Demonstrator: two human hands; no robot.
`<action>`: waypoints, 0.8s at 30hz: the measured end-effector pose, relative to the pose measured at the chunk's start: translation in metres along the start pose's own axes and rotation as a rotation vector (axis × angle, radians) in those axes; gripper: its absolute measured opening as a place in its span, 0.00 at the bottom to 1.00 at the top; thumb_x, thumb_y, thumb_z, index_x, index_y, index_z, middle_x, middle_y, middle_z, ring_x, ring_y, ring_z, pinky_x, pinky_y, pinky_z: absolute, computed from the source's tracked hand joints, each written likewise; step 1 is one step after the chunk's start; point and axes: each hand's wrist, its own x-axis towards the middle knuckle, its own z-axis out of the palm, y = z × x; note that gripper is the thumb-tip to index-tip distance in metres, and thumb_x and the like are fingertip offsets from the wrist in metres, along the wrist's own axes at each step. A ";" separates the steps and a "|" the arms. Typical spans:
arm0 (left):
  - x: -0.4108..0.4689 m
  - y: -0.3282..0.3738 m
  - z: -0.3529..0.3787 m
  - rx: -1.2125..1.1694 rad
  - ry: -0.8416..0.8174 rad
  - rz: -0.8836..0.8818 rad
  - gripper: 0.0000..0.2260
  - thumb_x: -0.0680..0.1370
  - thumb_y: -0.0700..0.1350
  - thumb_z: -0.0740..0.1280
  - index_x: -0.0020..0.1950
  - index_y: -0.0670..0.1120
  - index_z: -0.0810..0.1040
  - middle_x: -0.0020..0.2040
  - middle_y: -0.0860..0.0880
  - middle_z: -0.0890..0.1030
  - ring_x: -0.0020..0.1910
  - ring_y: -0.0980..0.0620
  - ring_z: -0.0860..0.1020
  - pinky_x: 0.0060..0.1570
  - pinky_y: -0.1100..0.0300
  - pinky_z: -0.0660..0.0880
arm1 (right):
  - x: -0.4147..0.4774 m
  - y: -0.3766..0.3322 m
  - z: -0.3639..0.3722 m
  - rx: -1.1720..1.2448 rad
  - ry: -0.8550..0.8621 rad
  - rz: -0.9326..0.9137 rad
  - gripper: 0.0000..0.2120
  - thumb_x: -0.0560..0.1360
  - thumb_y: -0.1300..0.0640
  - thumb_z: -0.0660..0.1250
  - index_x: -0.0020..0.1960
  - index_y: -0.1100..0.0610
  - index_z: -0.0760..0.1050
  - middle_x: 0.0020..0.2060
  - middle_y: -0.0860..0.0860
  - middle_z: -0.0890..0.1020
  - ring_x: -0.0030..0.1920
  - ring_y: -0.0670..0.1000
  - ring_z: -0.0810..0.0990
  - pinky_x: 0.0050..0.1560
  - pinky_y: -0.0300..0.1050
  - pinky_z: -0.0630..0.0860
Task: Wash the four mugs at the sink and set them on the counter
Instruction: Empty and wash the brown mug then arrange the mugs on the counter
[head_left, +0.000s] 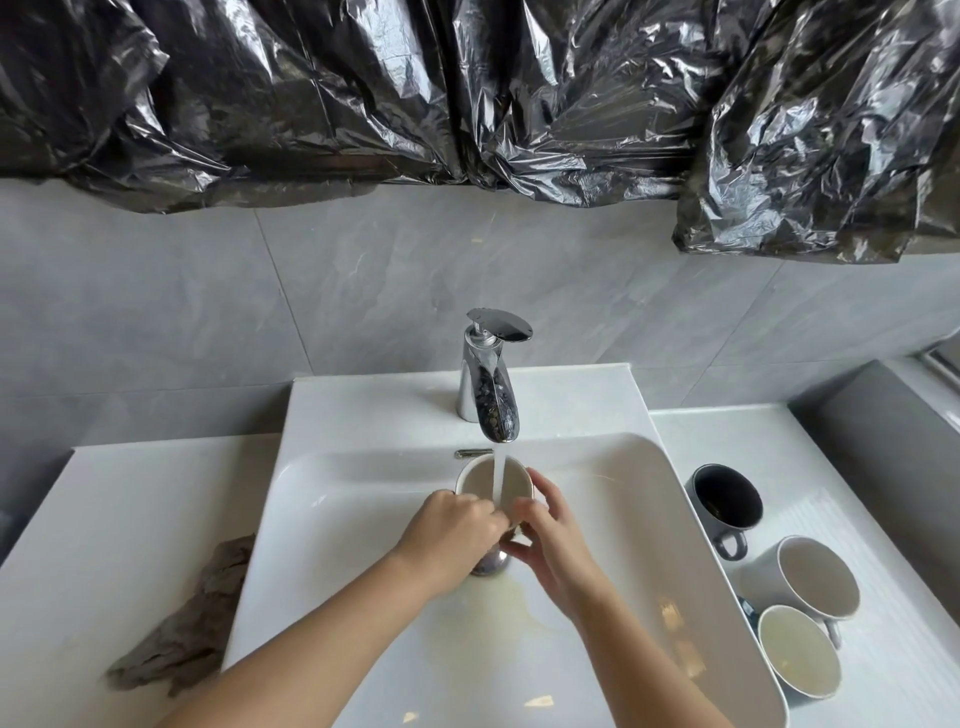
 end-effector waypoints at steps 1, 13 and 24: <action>-0.004 0.003 0.002 -0.048 -0.002 0.017 0.17 0.54 0.55 0.81 0.35 0.52 0.79 0.28 0.54 0.76 0.28 0.56 0.78 0.25 0.66 0.65 | 0.001 -0.002 -0.001 -0.023 -0.003 0.001 0.35 0.65 0.56 0.69 0.72 0.53 0.66 0.45 0.57 0.78 0.42 0.51 0.78 0.46 0.50 0.81; -0.007 -0.013 -0.002 0.171 -0.309 0.111 0.13 0.53 0.44 0.77 0.34 0.53 0.81 0.26 0.54 0.77 0.28 0.55 0.78 0.27 0.63 0.57 | 0.007 -0.026 -0.012 -0.359 -0.058 -0.018 0.37 0.63 0.48 0.72 0.72 0.47 0.66 0.53 0.54 0.78 0.44 0.43 0.82 0.43 0.41 0.80; -0.007 -0.014 0.004 0.191 -0.107 0.126 0.11 0.60 0.46 0.77 0.40 0.53 0.84 0.44 0.55 0.83 0.54 0.51 0.78 0.49 0.52 0.75 | 0.005 -0.023 -0.012 -0.424 -0.053 0.011 0.35 0.63 0.48 0.68 0.71 0.47 0.68 0.47 0.51 0.79 0.39 0.40 0.79 0.37 0.36 0.76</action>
